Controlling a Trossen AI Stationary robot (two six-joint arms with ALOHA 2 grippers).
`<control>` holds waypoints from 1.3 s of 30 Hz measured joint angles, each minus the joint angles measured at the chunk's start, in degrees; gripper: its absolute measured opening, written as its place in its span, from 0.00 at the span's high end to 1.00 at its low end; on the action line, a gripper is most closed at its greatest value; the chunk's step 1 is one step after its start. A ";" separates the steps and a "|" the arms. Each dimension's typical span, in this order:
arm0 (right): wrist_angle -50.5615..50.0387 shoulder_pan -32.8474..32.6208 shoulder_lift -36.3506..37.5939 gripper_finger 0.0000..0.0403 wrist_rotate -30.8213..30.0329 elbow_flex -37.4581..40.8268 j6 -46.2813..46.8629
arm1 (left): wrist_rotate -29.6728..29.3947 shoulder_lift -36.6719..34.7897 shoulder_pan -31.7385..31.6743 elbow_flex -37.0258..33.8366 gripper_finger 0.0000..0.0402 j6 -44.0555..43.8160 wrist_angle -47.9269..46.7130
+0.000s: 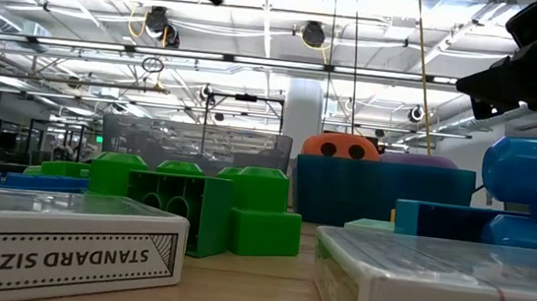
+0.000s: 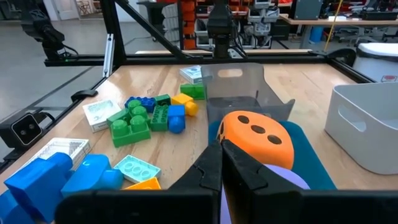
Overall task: Pick & Place Toys
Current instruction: Put the blue deck of cards into the black bin
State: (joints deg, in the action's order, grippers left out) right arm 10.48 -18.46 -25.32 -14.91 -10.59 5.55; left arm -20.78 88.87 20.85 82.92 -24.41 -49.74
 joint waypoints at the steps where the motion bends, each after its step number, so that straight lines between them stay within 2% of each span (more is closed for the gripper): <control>1: -0.02 -0.01 0.00 1.00 0.01 0.00 0.16 | -0.44 0.01 0.95 -0.30 0.15 -1.84 -1.53; 8: -0.02 -0.01 0.00 1.00 0.03 0.00 0.63 | -2.41 0.01 8.68 -4.14 0.15 -24.24 -18.43; 12: -0.04 0.00 0.00 1.00 0.03 0.00 0.41 | -1.34 0.01 13.35 -8.80 0.15 -34.14 -22.27; 19: -0.02 0.00 0.01 1.00 0.03 0.00 0.19 | 6.07 -0.24 17.51 -17.16 0.15 -42.02 -21.51; 25: -0.04 -0.02 0.02 1.00 0.06 0.00 0.55 | 10.21 -9.15 18.11 -28.27 0.15 -45.86 -11.10; 28: -0.04 -0.01 0.01 1.00 0.06 -0.01 0.67 | 10.35 -15.06 18.02 -34.01 0.15 -47.86 -7.59; 32: -0.05 -0.01 0.02 1.00 0.05 0.00 0.77 | 10.26 -21.48 17.58 -40.25 0.15 -52.49 -7.82; 36: -0.01 -0.01 0.02 1.00 0.03 0.00 0.71 | 9.60 -25.13 16.87 -42.93 0.15 -56.86 -7.00; 39: -0.02 -0.02 0.02 1.00 0.03 0.00 0.67 | 9.82 -25.28 16.24 -43.26 0.15 -57.55 -7.05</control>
State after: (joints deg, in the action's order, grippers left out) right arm 10.46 -18.48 -25.30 -14.87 -10.59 6.22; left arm -10.96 63.59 37.09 39.66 -81.96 -56.79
